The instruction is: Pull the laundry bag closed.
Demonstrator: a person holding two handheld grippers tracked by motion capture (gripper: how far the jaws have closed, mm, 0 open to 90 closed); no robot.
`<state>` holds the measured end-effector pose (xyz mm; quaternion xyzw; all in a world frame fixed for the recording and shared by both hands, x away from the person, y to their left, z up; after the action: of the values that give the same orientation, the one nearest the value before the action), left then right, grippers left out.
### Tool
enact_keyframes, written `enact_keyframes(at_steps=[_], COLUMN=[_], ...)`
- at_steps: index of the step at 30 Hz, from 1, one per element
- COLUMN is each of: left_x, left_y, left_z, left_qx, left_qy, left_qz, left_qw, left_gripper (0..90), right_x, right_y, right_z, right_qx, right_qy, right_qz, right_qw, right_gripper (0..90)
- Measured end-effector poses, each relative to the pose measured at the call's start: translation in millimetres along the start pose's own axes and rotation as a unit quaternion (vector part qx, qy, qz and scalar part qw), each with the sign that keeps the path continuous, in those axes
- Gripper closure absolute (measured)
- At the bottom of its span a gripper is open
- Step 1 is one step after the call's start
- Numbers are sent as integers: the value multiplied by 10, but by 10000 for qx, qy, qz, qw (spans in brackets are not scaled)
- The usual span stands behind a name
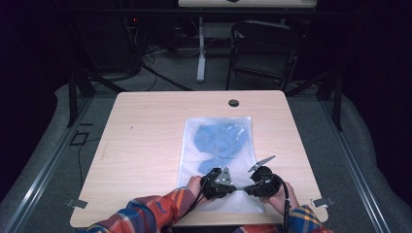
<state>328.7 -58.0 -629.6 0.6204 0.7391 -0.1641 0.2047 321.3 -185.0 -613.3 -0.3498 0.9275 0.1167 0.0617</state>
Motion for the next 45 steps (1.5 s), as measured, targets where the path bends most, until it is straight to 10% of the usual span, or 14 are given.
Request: enact_keyframes(at_steps=[9, 11, 16, 27, 32, 45], left_x=[16, 22, 23, 32, 35, 44], left_y=[3, 10, 11, 14, 29, 232], left_z=[-4, -5, -4, -5, -13, -323], left_qx=[55, 116, 142, 150, 266, 328], left_qy=[-35, -61, -64, -123, -246, -23], left_qz=[-67, -115, -141, -241, -247, -713], left_qw=[10000, 9998, 9998, 9995, 9990, 9969], left_gripper=[900, 900, 900, 900, 890, 365], right_x=[53, 107, 216, 226, 199, 105], right_y=[-19, -97, -165, -165, -109, -114], right_z=[-42, -49, -118, -75, -94, -312], right_qx=[-55, 260, -64, 206, 10, 60], right_qy=[112, 270, -2, 279, 16, -664], right_qz=[137, 214, 536, 322, 182, 185], right_qw=[9998, 9991, 9985, 9989, 9998, 9976], right_gripper=[871, 871, 871, 861, 797, 293])
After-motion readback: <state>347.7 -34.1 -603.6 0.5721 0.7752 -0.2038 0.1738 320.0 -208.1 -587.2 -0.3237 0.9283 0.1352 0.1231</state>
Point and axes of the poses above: each handheld gripper's, and its own axes: z roughly forward along the jaws, x roughly out of its underside, y roughly to its left, the point moved 7 cm from there along z, roughly forward along the jaws, and after that the axes turned 13 degrees about y, right-handed, at the moved point
